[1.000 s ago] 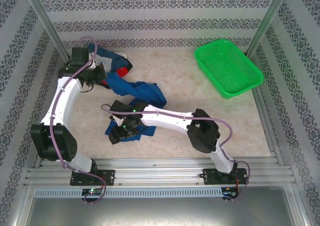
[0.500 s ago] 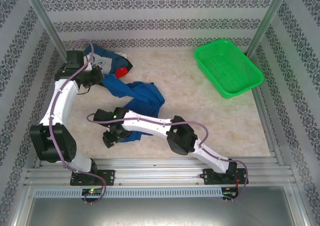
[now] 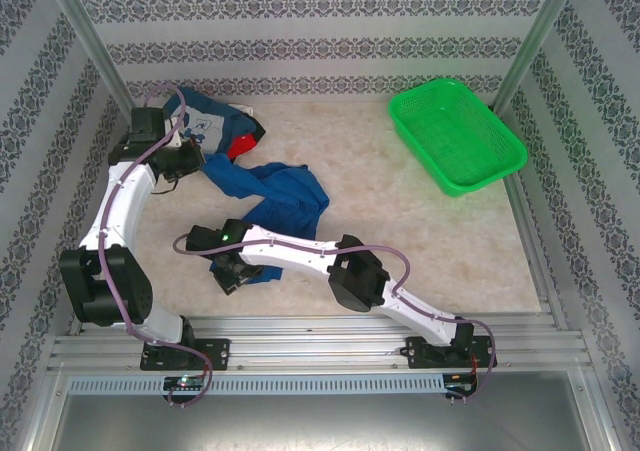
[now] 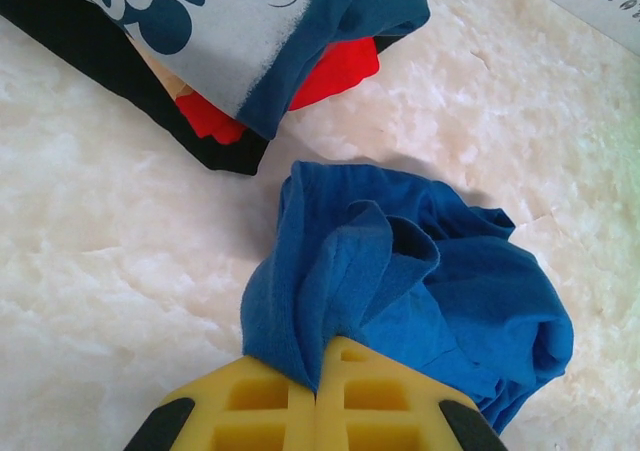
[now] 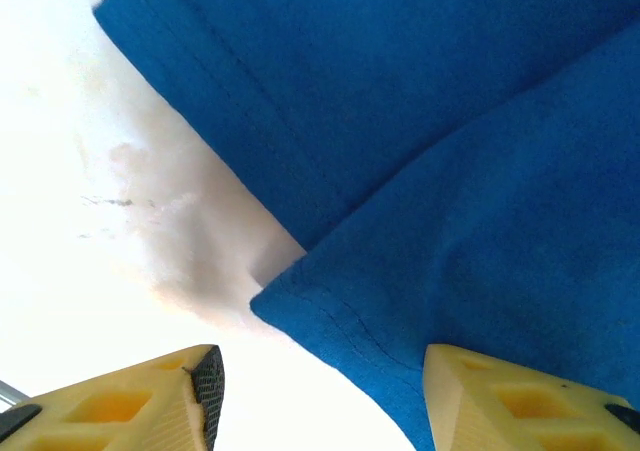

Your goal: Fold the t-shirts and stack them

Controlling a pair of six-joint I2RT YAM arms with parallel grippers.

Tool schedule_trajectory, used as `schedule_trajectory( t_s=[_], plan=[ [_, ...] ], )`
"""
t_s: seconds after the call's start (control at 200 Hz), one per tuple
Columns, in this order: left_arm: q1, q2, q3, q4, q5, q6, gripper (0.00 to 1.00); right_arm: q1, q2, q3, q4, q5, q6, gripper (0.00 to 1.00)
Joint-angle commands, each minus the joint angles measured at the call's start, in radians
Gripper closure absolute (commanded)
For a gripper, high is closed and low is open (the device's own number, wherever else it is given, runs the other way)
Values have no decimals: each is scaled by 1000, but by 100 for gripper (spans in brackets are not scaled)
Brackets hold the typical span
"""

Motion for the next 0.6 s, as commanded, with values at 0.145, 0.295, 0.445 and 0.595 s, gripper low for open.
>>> schedule_trajectory(
  t_s=[0.145,0.295,0.445,0.595],
  plan=[
    [19,-37,-20,26,9,38,100,3,78,90,-18,11,-19,43],
    [22,-39,-27,25,10,44,100,-5,125,125,-20,5,-18,44],
    [25,-41,-31,18,6,55,100,-11,131,105,-49,36,-26,49],
    [33,-44,-40,21,2,59,100,-25,92,30,-40,78,-38,71]
  ],
)
